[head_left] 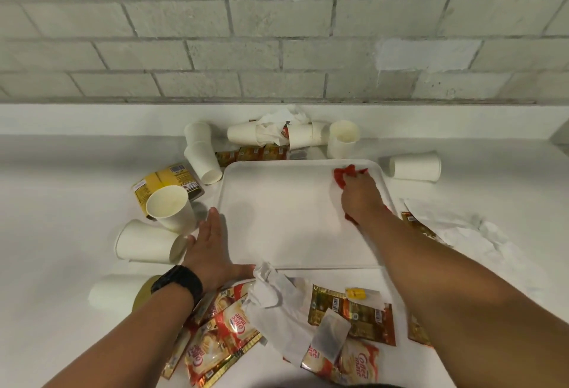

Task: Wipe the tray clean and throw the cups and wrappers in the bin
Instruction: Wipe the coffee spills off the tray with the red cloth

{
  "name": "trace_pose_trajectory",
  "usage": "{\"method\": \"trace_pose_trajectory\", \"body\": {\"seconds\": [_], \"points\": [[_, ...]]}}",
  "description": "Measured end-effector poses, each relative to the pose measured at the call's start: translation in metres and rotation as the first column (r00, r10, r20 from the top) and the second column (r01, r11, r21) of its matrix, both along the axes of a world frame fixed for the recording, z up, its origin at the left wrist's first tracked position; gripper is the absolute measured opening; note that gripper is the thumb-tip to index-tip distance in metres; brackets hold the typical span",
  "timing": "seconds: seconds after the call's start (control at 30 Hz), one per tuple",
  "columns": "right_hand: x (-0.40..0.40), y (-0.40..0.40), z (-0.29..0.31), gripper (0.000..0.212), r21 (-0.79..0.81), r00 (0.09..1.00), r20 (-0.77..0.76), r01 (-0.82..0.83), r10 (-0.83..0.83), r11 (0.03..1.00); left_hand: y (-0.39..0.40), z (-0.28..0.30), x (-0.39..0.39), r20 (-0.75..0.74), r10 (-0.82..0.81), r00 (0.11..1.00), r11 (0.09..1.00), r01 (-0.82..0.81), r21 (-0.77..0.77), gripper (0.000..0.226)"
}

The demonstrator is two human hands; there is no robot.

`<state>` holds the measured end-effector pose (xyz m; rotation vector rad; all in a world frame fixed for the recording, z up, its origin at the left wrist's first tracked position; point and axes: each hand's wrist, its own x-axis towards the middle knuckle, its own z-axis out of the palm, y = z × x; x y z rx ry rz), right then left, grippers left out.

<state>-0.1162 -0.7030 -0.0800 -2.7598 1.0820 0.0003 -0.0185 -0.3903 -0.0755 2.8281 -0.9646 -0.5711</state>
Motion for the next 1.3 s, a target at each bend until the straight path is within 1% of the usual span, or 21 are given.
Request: {"method": "trace_pose_trajectory", "body": {"seconds": [0.03,0.13,0.23,0.3,0.43,0.53,0.57,0.63,0.77,0.87,0.93,1.0,1.03,1.07,1.1,1.13,1.17,1.2,1.23,1.27,1.3], "points": [[0.010,0.011,0.000,0.079,-0.009,0.999,-0.003,-0.045,0.045,0.999,0.000,-0.001,0.000,0.003,-0.001,1.000,1.000,0.001,-0.001,0.142],[0.039,0.058,0.005,0.067,0.028,0.980,0.062,-0.193,0.191,0.981,0.000,-0.002,0.000,0.014,-0.002,1.000,1.000,0.002,-0.001,0.139],[0.055,0.108,0.006,0.063,0.049,0.923,0.121,-0.374,0.366,0.926,-0.002,0.002,-0.002,0.014,0.014,1.000,1.000,-0.014,-0.018,0.137],[0.054,0.135,0.002,0.061,0.051,0.849,0.145,-0.519,0.508,0.853,-0.002,0.001,-0.002,0.020,0.034,0.999,0.999,-0.033,-0.028,0.139],[0.030,0.153,-0.004,0.058,0.158,0.657,0.202,-0.754,0.726,0.638,0.000,-0.001,-0.003,-0.039,0.057,0.998,0.993,-0.061,-0.100,0.140],[0.005,0.143,0.005,0.046,0.235,0.558,0.189,-0.824,0.808,0.515,0.001,0.002,-0.005,-0.069,0.082,0.994,0.989,-0.090,-0.119,0.146],[-0.002,0.137,0.008,0.045,0.242,0.555,0.181,-0.825,0.812,0.510,0.001,0.002,-0.005,-0.072,0.084,0.994,0.989,-0.091,-0.114,0.150],[-0.013,0.121,0.011,0.048,0.275,0.589,0.161,-0.797,0.792,0.538,0.001,0.002,-0.003,-0.088,0.086,0.992,0.989,-0.095,-0.110,0.155],[-0.038,0.082,0.013,0.051,0.372,0.688,0.154,-0.705,0.709,0.604,0.002,0.002,-0.001,-0.100,0.084,0.992,0.989,-0.095,-0.115,0.154],[-0.068,0.048,0.021,0.051,0.378,0.744,0.077,-0.638,0.664,0.671,0.002,0.003,-0.001,-0.084,0.072,0.994,0.993,-0.079,-0.093,0.152],[-0.084,0.027,0.028,0.049,0.387,0.775,-0.007,-0.581,0.632,0.716,0.002,0.004,-0.001,-0.083,0.072,0.994,0.993,-0.079,-0.083,0.153],[-0.093,0.009,0.040,0.037,0.379,0.855,-0.122,-0.429,0.504,0.820,0.002,0.005,-0.001,-0.076,0.055,0.996,0.997,-0.059,-0.058,0.152],[-0.093,0.004,0.046,0.029,0.402,0.903,-0.120,-0.335,0.412,0.852,0.004,0.005,0.001,-0.076,0.043,0.996,0.998,-0.045,-0.036,0.150],[-0.100,-0.001,0.058,0.024,0.444,0.954,-0.047,-0.245,0.295,0.862,0.002,0.008,-0.002,-0.064,0.019,0.998,1.000,-0.020,-0.017,0.148],[-0.101,-0.003,0.065,0.026,0.494,0.981,0.061,-0.190,0.184,0.848,0.003,0.010,-0.002,-0.064,0.010,0.998,1.000,-0.009,0.004,0.146],[-0.101,-0.005,0.071,0.033,0.543,0.981,0.181,-0.163,0.074,0.824,0.003,0.014,-0.001,-0.062,0.012,0.998,1.000,-0.010,0.022,0.144],[-0.103,-0.004,0.078,0.040,0.623,0.947,0.317,-0.168,-0.050,0.764,0.003,0.018,-0.003,-0.048,0.016,0.999,1.000,-0.015,0.026,0.141],[-0.106,0.000,0.083,0.045,0.733,0.879,0.433,-0.214,-0.201,0.646,0.004,0.023,-0.007,-0.022,0.026,0.999,0.999,-0.026,0.020,0.137],[-0.107,0.005,0.087,0.047,0.821,0.789,0.500,-0.300,-0.358,0.486,0.004,0.028,-0.011,0.019,0.034,0.999,0.999,-0.034,-0.006,0.132],[-0.107,0.010,0.089,0.046,0.860,0.706,0.508,-0.387,-0.493,0.332,0.004,0.034,-0.016,0.062,0.040,0.997,0.998,-0.036,-0.057,0.126],[-0.108,0.016,0.092,0.043,0.856,0.645,0.498,-0.472,-0.580,0.211,0.003,0.041,-0.021,0.098,0.043,0.994,0.992,-0.031,-0.124,0.120]]}}
